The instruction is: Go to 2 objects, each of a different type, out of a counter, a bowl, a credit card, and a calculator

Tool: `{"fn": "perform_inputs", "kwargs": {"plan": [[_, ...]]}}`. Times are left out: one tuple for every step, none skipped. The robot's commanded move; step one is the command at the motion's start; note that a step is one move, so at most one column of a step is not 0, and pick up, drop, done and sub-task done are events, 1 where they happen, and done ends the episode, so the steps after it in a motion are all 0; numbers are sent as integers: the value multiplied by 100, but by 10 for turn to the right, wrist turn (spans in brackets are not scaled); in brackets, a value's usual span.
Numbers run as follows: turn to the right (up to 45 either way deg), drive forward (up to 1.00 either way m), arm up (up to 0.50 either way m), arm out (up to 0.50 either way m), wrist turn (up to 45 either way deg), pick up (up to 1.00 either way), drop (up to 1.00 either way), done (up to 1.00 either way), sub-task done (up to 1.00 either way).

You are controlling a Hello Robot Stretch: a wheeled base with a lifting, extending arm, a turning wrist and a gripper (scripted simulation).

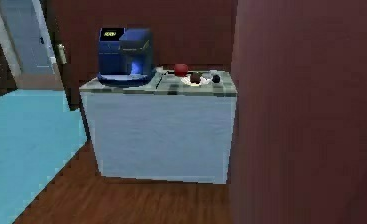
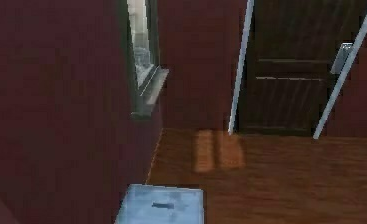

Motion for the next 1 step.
{"fn": "perform_inputs", "kwargs": {"plan": [[0,75,0,0,0,0,0,0,0]]}}
